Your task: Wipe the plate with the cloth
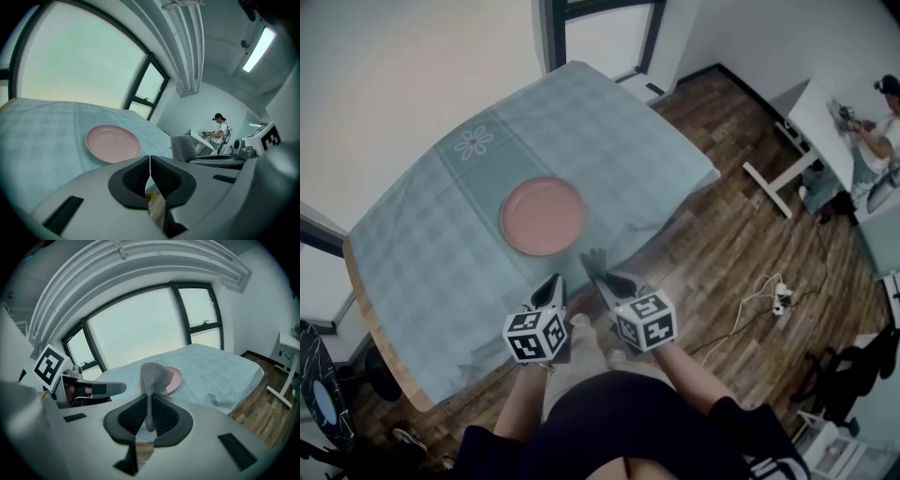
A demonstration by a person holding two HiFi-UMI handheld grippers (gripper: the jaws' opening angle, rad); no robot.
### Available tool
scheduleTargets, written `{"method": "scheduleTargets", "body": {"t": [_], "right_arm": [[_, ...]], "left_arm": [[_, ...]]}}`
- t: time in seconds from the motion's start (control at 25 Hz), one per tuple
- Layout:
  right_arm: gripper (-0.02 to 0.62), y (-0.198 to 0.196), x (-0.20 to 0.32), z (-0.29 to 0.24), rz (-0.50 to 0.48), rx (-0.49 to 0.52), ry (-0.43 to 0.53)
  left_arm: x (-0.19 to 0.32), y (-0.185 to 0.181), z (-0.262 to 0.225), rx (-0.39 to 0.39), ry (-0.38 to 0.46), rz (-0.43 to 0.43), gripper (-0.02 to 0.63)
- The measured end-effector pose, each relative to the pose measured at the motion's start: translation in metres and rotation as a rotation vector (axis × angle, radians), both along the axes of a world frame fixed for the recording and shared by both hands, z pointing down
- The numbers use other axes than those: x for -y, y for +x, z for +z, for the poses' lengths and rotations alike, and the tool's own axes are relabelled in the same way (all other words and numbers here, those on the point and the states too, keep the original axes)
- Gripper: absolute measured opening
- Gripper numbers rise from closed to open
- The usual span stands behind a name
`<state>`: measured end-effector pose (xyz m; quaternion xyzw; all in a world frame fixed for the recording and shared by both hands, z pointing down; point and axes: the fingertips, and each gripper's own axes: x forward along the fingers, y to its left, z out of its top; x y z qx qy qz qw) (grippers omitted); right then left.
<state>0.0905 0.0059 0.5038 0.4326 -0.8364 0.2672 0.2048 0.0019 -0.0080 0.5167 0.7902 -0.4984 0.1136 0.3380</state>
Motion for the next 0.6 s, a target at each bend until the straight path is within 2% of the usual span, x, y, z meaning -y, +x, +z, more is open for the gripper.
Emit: {"method": "scheduleTargets", "body": {"t": [0.6], "right_arm": [[0.032, 0.043, -0.104, -0.035, -0.016, 0.049, 0.101]], "left_arm": [[-0.101, 0.056, -0.032, -0.026, 0.063, 0.028, 0.021]]}}
